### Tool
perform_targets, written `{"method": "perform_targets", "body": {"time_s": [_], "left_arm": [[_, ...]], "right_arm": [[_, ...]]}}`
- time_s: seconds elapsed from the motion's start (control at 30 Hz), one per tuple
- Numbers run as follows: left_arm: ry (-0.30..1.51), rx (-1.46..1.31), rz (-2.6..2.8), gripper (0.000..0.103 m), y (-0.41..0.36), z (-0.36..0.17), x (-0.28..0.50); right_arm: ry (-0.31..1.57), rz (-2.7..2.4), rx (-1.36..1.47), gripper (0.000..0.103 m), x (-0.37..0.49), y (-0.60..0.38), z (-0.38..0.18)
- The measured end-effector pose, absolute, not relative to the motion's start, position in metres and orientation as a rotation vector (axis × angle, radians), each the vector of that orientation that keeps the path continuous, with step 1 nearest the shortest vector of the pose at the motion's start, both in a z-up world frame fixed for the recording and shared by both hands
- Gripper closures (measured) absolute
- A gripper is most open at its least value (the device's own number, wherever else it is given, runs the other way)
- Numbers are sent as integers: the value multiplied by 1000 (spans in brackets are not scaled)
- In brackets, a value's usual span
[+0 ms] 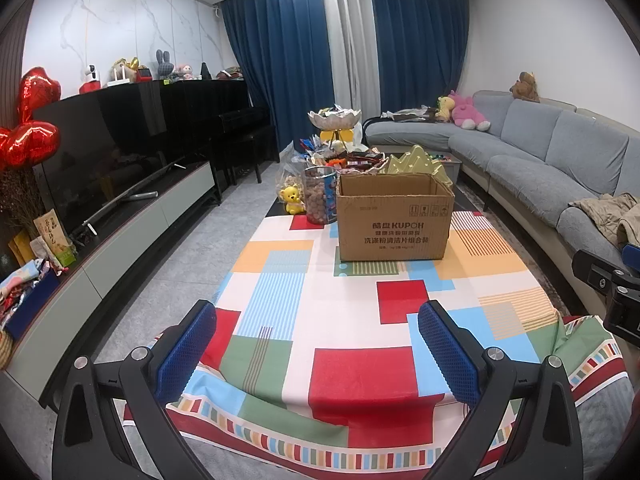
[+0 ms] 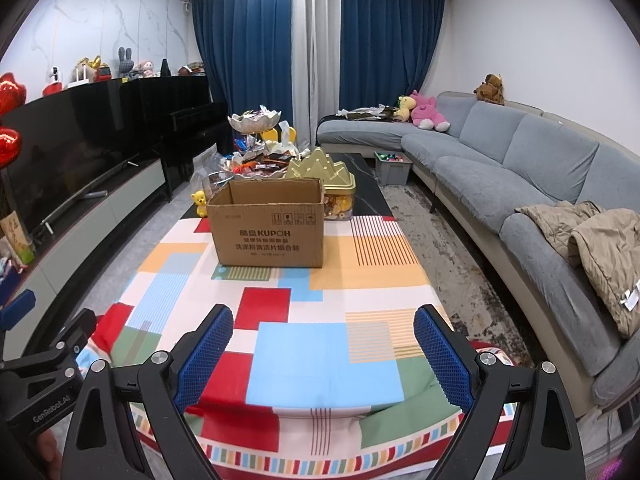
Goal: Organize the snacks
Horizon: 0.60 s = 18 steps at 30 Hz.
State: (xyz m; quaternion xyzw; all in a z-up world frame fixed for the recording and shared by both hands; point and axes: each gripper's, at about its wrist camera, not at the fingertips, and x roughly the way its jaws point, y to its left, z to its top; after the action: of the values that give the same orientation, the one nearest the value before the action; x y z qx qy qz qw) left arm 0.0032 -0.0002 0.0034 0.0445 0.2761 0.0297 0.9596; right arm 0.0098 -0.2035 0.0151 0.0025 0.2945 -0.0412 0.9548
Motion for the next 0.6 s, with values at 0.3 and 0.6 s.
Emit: {"method": "perform_targets", "body": {"time_s": [0.3, 0.6], "left_arm": [[562, 91, 62, 0, 0, 4, 2], [566, 89, 56, 0, -1, 2, 0]], "right_arm": [[600, -83, 5, 10, 9, -203, 14], [600, -84, 7, 10, 10, -204, 15]]}}
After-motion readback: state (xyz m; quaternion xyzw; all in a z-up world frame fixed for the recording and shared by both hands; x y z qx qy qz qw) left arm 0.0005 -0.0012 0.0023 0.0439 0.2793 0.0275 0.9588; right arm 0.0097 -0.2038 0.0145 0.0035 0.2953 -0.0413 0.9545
